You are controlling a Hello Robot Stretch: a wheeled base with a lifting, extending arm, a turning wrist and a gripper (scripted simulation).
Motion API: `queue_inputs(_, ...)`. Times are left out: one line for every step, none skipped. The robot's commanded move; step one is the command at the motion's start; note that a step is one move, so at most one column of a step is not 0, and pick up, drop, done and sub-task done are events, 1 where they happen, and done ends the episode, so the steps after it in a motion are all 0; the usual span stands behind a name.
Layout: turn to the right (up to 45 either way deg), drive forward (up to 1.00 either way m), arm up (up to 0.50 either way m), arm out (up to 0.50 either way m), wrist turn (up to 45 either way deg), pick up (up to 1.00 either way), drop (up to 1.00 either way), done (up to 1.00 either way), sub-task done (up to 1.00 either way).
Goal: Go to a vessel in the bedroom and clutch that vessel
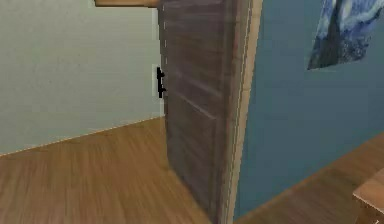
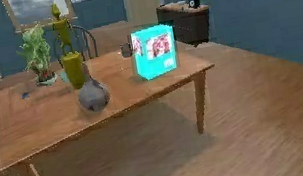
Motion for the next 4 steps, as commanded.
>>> queue_inputs(45.0, 0.0, 0.0, 0.0, 0.0, 0.0, 0.0, 0.0, 0.0)
queue_inputs(15.0, 0.0, 0.0, 0.0, 0.0, 0.0, 0.0, 0.0, 0.0)
queue_inputs(0.0, 0.15, 0.0, 0.0, 0.0, 0.0, 0.0, 0.0, 0.0)
queue_inputs(-45.0, 0.0, 0.0, 0.0, 0.0, 0.0, 0.0, 0.0, 0.0)
